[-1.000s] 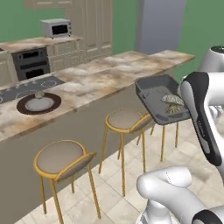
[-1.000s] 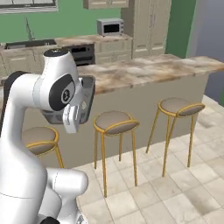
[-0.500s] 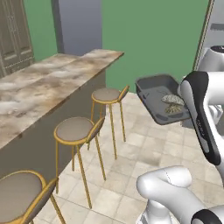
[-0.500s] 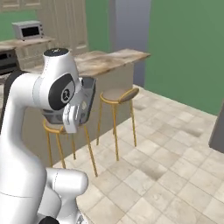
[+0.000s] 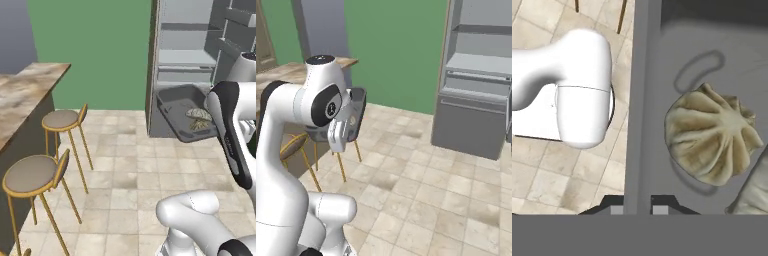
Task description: Place two dumplings into each of the tupperware containers and then place the containers in the fridge.
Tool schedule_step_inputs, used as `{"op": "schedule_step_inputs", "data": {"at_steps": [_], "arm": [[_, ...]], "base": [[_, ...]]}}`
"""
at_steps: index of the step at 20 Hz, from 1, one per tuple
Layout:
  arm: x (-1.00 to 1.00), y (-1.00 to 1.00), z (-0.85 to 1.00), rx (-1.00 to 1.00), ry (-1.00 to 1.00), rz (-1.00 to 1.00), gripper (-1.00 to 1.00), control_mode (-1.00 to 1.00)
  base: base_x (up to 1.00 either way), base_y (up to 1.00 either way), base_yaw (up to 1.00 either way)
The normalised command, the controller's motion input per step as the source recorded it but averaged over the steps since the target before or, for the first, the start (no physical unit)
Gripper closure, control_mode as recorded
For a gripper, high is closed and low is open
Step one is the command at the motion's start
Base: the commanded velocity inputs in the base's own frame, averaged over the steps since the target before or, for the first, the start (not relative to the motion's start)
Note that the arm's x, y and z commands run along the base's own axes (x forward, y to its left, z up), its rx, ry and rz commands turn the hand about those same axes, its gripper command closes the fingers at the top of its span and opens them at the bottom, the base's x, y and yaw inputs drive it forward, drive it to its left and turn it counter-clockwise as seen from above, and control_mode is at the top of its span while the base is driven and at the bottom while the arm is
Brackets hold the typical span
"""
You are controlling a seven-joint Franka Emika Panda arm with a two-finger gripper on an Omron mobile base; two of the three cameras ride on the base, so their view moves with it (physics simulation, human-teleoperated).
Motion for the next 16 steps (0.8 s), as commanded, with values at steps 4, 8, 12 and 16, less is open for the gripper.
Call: {"op": "schedule_step_inputs", "data": {"at_steps": [4,8,12,16], "arm": [[0.00,0.00,0.00,0.00,0.00,0.00,1.00,1.00],[0.00,0.00,0.00,0.00,0.00,0.00,1.00,1.00],[0.00,0.00,0.00,0.00,0.00,0.00,1.00,1.00],[0.00,0.00,0.00,0.00,0.00,0.00,1.00,1.00]], "base": [[0.30,-0.27,-0.43],[0.77,-0.32,-0.21],[0.99,-0.33,-0.02],[1.00,-0.36,0.00]]}}
